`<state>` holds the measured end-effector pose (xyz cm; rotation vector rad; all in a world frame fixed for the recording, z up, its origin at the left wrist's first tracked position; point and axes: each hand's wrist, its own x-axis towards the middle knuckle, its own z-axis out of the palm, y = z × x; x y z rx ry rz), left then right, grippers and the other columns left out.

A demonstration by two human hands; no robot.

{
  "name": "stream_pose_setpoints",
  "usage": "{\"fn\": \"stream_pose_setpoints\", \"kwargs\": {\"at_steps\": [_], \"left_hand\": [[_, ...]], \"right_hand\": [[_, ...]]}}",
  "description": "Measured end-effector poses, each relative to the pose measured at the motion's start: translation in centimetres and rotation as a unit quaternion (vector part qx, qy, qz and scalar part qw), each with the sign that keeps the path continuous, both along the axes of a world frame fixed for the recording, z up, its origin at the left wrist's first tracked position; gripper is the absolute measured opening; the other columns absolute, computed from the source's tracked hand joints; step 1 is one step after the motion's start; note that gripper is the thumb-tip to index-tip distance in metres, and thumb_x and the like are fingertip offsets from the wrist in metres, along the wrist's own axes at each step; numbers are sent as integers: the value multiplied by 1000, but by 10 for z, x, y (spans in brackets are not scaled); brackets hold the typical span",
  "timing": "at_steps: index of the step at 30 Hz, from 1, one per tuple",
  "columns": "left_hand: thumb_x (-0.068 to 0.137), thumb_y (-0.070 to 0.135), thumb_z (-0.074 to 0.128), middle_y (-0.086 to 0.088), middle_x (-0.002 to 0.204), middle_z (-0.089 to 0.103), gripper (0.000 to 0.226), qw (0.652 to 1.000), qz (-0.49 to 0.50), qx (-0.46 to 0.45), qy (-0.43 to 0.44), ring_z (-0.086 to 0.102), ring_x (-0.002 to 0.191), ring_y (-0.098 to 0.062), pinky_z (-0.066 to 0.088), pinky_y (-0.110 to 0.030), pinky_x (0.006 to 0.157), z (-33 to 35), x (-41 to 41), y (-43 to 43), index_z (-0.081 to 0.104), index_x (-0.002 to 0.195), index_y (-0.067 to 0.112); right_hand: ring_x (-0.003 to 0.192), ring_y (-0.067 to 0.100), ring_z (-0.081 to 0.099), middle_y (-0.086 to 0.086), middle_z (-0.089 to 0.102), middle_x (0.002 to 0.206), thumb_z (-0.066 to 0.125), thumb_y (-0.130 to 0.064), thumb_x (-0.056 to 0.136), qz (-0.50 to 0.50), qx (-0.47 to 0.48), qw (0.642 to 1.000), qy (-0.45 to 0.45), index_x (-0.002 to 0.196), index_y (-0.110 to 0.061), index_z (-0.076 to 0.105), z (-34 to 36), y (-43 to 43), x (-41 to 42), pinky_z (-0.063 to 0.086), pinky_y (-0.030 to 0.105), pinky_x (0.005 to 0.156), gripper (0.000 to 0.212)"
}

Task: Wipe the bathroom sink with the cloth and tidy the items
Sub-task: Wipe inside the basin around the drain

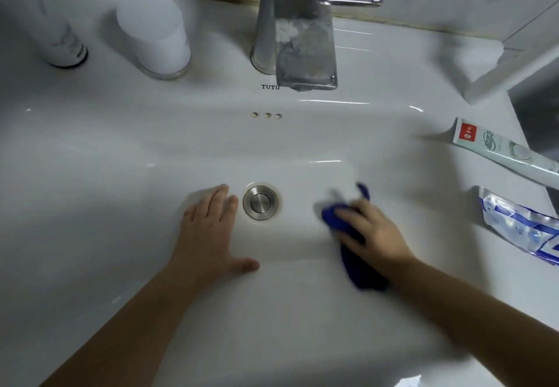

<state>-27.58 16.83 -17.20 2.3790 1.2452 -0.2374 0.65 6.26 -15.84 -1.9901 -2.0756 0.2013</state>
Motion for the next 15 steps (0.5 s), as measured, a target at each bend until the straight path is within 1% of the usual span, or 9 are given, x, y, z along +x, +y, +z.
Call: {"fn": "stream_pose_setpoints", "kwargs": {"at_steps": [3, 4, 6, 8, 9, 11, 12, 13, 15], "left_hand": [[39, 85, 41, -20, 141, 41, 123, 1000, 7, -24, 8, 35, 127, -33, 37, -52, 95, 6, 4, -1, 51, 128, 1], [39, 85, 41, -19, 142, 39, 123, 999, 3, -28, 16, 38, 128, -35, 36, -52, 97, 6, 4, 0, 49, 130, 2], [42, 86, 33, -20, 133, 50, 118, 999, -13, -26, 33, 51, 117, -38, 44, -53, 87, 5, 1, 1, 57, 121, 1], [44, 86, 29, -20, 130, 53, 116, 1000, -17, 3, 25, 55, 113, -37, 47, -52, 83, 4, 0, 1, 59, 118, 1], [43, 87, 29, -18, 136, 47, 120, 1000, -15, 11, 14, 49, 121, -36, 43, -51, 90, 5, 1, 2, 55, 124, 3], [39, 88, 27, -14, 149, 30, 129, 1000, -7, -8, 22, 30, 135, -31, 30, -48, 102, 7, 3, 3, 41, 137, 6], [38, 89, 26, -14, 149, 30, 129, 1000, -7, 1, 22, 30, 134, -32, 31, -48, 101, 6, 3, 3, 42, 136, 6], [39, 88, 27, -17, 144, 37, 127, 1000, -10, -1, 27, 37, 130, -34, 36, -49, 97, 5, 3, 3, 48, 131, 4], [41, 87, 29, -21, 132, 51, 121, 999, -21, -11, 28, 51, 117, -38, 45, -51, 85, 3, 3, 2, 58, 118, 0]], "right_hand": [[73, 33, 59, 9, 58, 101, 48, -32, 82, 81, -8, 995, -62, 108, -17, 55, 8, -10, 19, 50, 32, 59, 31], [71, 34, 59, 12, 60, 98, 48, -30, 82, 59, 5, 994, -87, 106, -14, 59, 7, 7, 24, 50, 34, 57, 31], [68, 37, 57, 17, 62, 92, 50, -25, 81, -60, 30, 990, -121, 100, -8, 65, 3, 54, 25, 49, 37, 58, 30], [71, 37, 55, 17, 61, 93, 50, -24, 80, -153, 53, 981, -106, 101, -7, 66, -2, 72, 18, 48, 38, 62, 31], [72, 36, 54, 16, 62, 95, 49, -28, 80, -156, 50, 982, -96, 102, -8, 66, -1, 61, 14, 47, 38, 63, 34], [74, 34, 56, 11, 62, 98, 49, -39, 78, -106, 6, 988, -111, 105, -15, 64, 5, 15, 7, 46, 37, 64, 39], [74, 33, 57, 9, 62, 98, 54, -41, 76, -79, -20, 989, -126, 106, -18, 64, 12, -10, 6, 46, 38, 63, 38], [74, 34, 59, 9, 63, 98, 64, -37, 74, -59, -43, 986, -149, 105, -19, 64, 22, -25, 8, 46, 39, 63, 36], [77, 37, 59, 13, 63, 98, 78, -21, 67, -59, -68, 977, -191, 104, -15, 66, 36, -17, 25, 46, 44, 65, 39]]}}
